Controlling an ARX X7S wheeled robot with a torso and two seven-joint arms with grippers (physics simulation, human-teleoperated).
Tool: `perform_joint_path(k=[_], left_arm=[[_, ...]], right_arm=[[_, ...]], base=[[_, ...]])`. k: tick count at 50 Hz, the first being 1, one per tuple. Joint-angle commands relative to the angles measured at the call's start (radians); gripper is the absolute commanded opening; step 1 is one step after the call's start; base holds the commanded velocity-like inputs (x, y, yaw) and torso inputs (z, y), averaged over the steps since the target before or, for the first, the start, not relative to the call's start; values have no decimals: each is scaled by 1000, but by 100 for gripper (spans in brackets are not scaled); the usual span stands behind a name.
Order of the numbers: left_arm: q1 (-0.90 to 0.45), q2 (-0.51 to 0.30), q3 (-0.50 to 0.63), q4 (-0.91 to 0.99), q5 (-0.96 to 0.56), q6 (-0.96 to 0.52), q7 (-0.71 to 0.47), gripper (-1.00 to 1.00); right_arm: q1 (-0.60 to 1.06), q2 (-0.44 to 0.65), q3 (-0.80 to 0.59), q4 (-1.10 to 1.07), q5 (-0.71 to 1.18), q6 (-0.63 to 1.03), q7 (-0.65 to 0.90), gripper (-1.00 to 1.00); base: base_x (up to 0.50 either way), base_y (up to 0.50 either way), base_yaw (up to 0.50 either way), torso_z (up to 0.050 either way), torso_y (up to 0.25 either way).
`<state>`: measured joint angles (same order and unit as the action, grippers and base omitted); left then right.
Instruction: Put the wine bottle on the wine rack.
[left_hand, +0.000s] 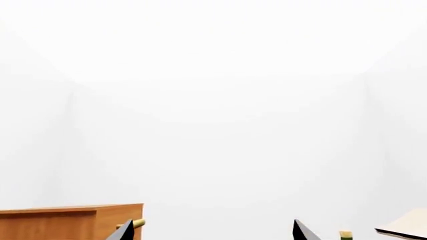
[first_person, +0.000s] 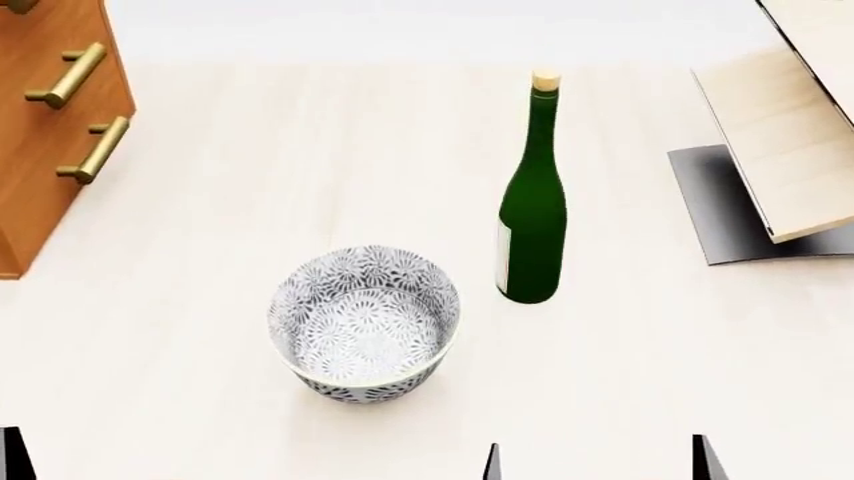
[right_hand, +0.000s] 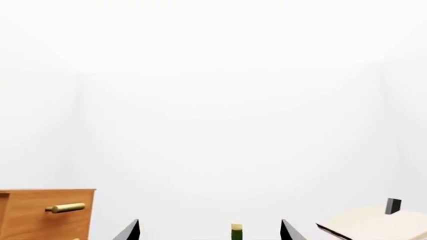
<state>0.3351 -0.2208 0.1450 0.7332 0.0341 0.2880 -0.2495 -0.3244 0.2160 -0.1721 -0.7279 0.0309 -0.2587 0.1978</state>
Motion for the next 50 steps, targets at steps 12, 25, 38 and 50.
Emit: perform_joint_path(k=[12,25,38,50], left_arm=[[-1,-14,14,-6,-1,6,-14,100],[0,-21,22,-3,-1,5,-21,100],[-3,-29,25,-3,-1,4,-29,100],[-4,-31,40,3,6,-4,-34,100]], right_arm=[[5,12,-15,13,-2,-3,16,100],[8,19,-21,21,0,-7,24,100],[12,28,-24,21,7,-2,32,100],[18,34,-36,23,5,6,35,100]], base=[[113,0,0,0,0],[110,0,0,0,0],[111,0,0,0,0],[111,0,0,0,0]])
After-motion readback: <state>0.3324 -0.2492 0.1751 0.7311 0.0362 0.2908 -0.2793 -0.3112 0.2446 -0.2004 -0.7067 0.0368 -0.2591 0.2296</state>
